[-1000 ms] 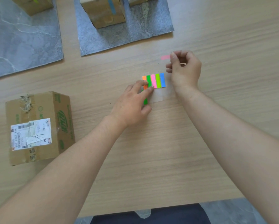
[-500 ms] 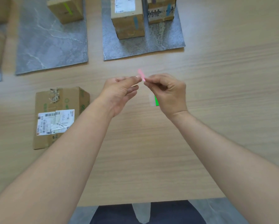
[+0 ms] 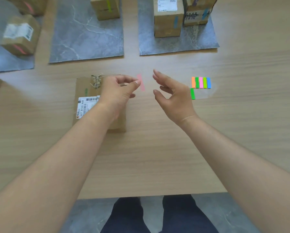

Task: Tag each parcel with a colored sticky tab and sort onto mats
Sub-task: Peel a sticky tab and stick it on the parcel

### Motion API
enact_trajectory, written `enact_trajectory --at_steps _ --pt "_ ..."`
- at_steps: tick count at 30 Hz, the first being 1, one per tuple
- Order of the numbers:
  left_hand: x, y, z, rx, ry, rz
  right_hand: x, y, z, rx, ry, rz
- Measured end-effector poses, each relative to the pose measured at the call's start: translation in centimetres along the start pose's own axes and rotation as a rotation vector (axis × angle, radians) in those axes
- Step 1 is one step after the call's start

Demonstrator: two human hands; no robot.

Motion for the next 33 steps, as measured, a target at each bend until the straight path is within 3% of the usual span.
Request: enact_trajectory --at_steps 8,12,17,21,28,33 --pt "-3.3 10.0 0.3 -0.044 -0.095 -0.171 -3.1 -7.0 7.4 -0.017 -0.014 0.160" --pt "-5.8 13.6 1.1 -0.123 -0.049 -0.108 -4.1 -9.8 10.7 -0.148 0.113 0.304" --pt "-8.5 14.9 2.9 -0.191 -0.080 -0.063 -3.3 -11.1 12.3 -0.447 0.190 0.587" --pt "-11.1 14.9 3.7 -0.208 -0.091 -0.107 -3.2 -10.8 12.1 -0.430 0.189 0.640" --pt "-14.0 12.7 3.9 -0.084 -0.147 -0.292 -4.1 -10.9 11.1 -0.461 0.161 0.733" --pt "-14.8 11.7 4.1 0.034 -0.130 -0.273 -4.9 -11.5 10.9 -0.492 0.180 0.795"
Point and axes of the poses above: each hand's wrist, its own z-axis away from the middle knuckle, its own y-axis out of the back of the hand, x = y × z, the point moved 3 cm from there along -z, towards the middle knuckle, and after that the axes turned 14 degrees about x, right-handed, at the moved point
